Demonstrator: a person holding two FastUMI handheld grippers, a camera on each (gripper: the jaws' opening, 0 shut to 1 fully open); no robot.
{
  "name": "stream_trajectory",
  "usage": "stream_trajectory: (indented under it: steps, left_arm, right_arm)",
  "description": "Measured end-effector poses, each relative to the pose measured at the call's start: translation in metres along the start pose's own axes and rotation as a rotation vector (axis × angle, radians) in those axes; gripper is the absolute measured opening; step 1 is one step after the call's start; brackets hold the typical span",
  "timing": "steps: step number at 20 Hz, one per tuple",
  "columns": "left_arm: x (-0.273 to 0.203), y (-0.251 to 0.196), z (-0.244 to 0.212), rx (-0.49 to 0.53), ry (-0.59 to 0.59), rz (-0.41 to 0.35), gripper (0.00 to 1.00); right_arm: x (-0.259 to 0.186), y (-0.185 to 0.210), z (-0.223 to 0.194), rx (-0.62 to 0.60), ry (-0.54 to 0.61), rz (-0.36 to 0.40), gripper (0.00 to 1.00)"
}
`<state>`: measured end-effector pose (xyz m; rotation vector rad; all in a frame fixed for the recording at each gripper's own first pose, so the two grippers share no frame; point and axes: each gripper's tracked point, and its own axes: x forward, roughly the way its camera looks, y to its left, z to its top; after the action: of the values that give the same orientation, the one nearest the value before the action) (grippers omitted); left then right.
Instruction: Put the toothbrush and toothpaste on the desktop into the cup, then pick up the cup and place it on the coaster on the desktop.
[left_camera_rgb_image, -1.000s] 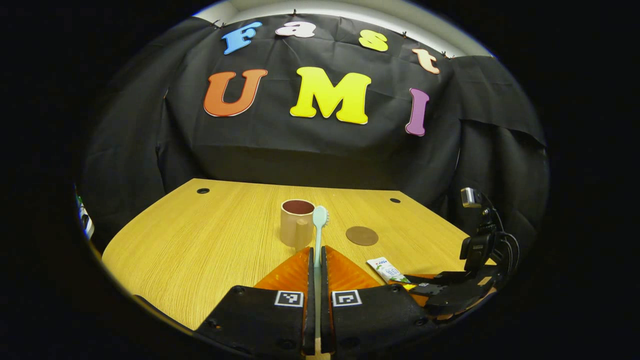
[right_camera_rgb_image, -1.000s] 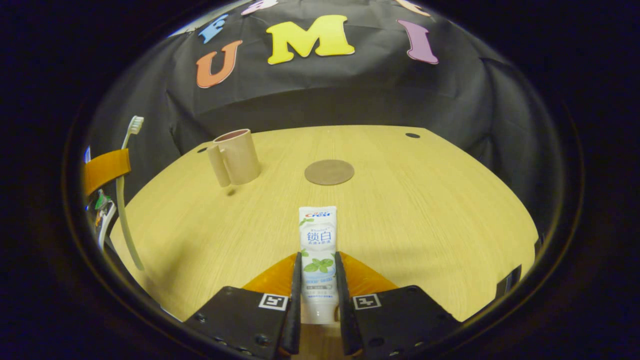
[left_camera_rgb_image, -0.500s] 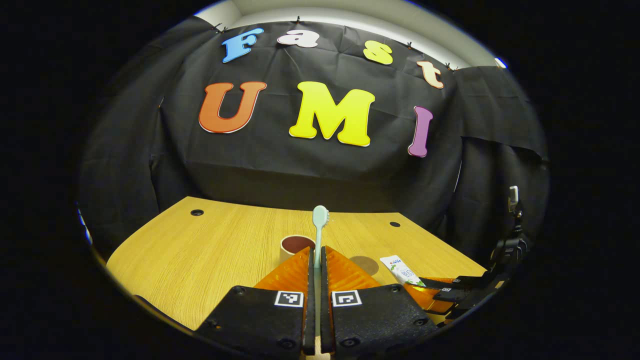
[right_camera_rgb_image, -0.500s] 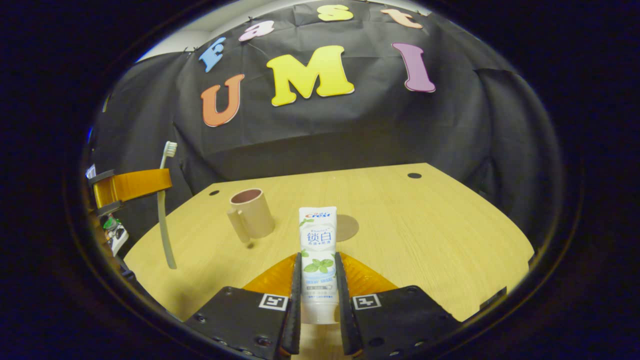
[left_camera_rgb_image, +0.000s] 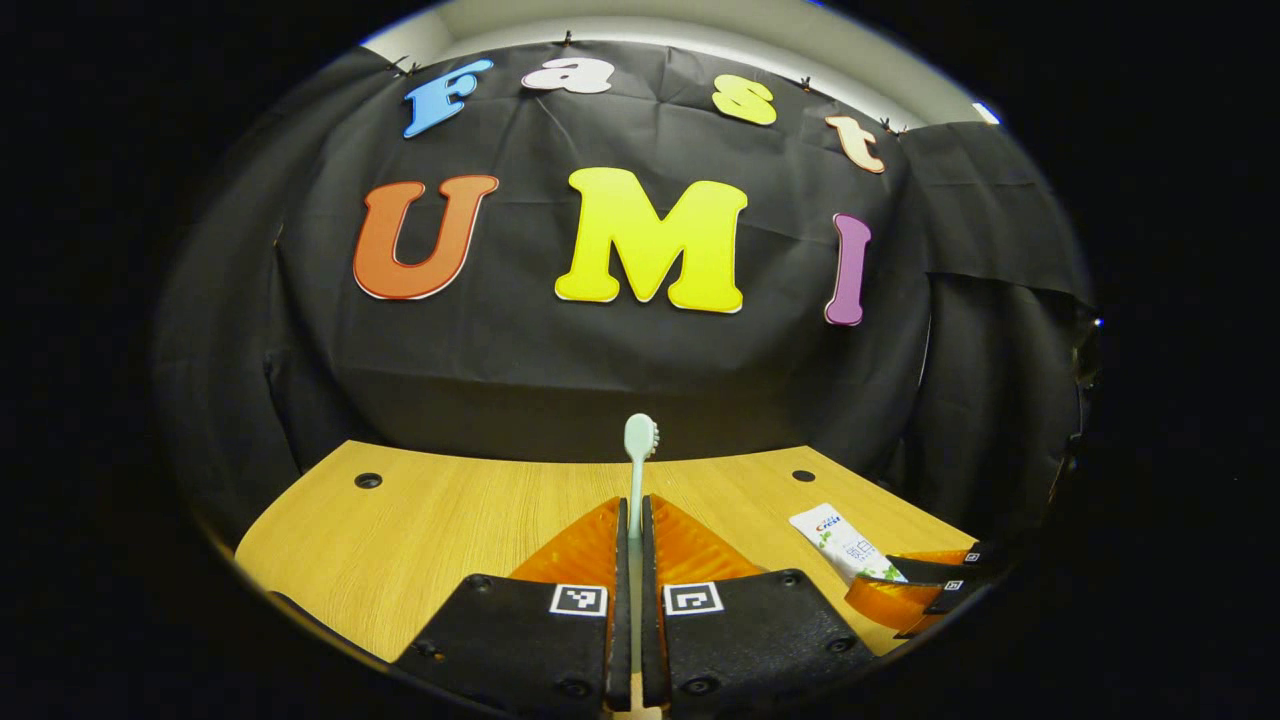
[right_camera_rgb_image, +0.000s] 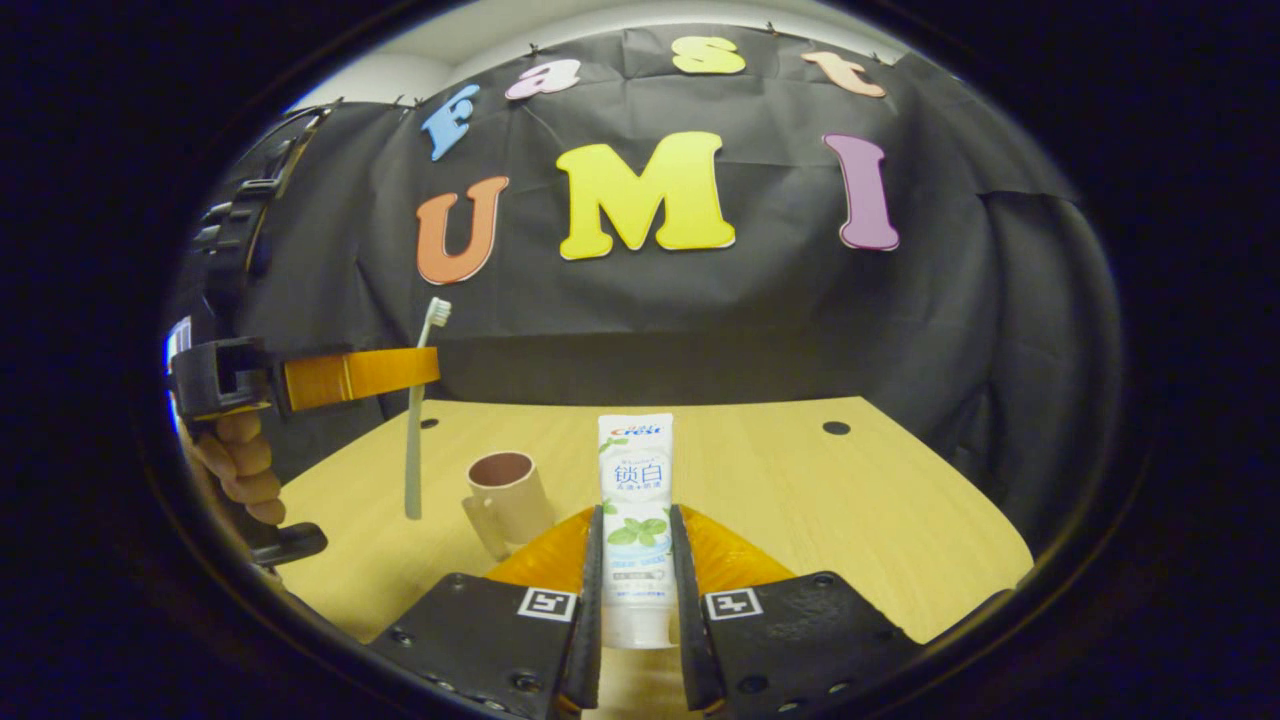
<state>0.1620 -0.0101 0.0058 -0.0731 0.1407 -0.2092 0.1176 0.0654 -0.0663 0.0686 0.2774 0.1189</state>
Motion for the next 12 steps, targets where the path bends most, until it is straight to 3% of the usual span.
stream_trajectory:
  steps: [5, 12]
  left_arm:
    - [0.037, 0.019, 0.019, 0.03, -0.029, 0.032, 0.07]
    - [0.073, 0.036, 0.008, 0.032, -0.032, 0.046, 0.07]
  right_arm:
    - [0.021, -0.004, 0.005, -0.01, 0.014, -0.015, 0.32]
    - [0.039, -0.01, -0.003, -0.016, 0.042, -0.03, 0.32]
